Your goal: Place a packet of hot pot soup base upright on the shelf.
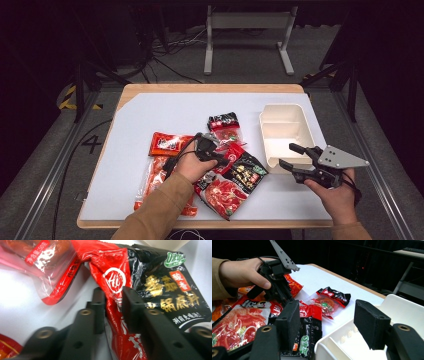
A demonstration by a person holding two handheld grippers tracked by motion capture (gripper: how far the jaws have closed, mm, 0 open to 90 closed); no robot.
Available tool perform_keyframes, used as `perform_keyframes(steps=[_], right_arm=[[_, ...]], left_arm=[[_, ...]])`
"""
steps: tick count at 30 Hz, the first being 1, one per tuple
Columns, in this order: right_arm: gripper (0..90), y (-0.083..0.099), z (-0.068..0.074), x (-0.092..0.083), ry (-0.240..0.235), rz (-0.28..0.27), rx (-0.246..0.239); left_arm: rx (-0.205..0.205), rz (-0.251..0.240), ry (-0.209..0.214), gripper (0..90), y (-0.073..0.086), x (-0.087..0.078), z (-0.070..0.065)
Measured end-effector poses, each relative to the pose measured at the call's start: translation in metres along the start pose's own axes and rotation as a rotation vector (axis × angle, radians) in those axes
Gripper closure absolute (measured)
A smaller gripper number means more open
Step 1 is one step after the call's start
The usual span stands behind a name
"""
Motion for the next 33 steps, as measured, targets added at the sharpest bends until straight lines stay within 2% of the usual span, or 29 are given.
perform_keyframes(steps=[6, 10, 13, 16, 19, 23, 28, 33], right_arm=[[38.9, 0.001, 0.000, 0.001, -0.003, 0.004, 0.000], [38.9, 0.001, 0.000, 0.003, -0.004, 0.006, 0.001], [38.8, 0.001, 0.000, 0.003, -0.007, 0.008, 0.009], [40.2, 0.001, -0.001, 0.002, -0.011, 0.011, 0.055], [42.4, 0.001, -0.002, 0.001, -0.012, 0.017, 0.082], [46.1, 0.000, 0.001, 0.001, -0.040, 0.026, 0.110], [46.4, -0.004, 0.005, 0.000, -0.048, 0.020, 0.110], [46.1, -0.012, 0.010, -0.006, -0.065, -0.028, 0.093]], left_arm=[[-0.015, -0.014, 0.002, 85.1, 0.000, -0.003, 0.000], [-0.026, -0.049, 0.000, 86.9, -0.001, -0.010, -0.004], [-0.018, -0.080, 0.016, 87.0, -0.004, -0.018, -0.009], [-0.019, -0.101, 0.011, 87.1, -0.005, -0.025, -0.012], [-0.019, -0.138, 0.017, 87.4, -0.006, -0.033, -0.017], [0.006, -0.189, 0.012, 87.9, -0.008, -0.047, -0.028], [0.049, -0.253, 0.033, 88.3, -0.013, -0.066, -0.041], [0.093, -0.296, 0.010, 88.6, -0.017, -0.082, -0.052]])
Point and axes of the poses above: each handheld gripper's, and its own axes: x roughly forward along the jaws, y roughly out of its underside, z roughly to its left, the point moved 9 cm from there along x, roughly forward along the jaws, and after that the axes turned 11 degrees about z, right-handed, at the moved point
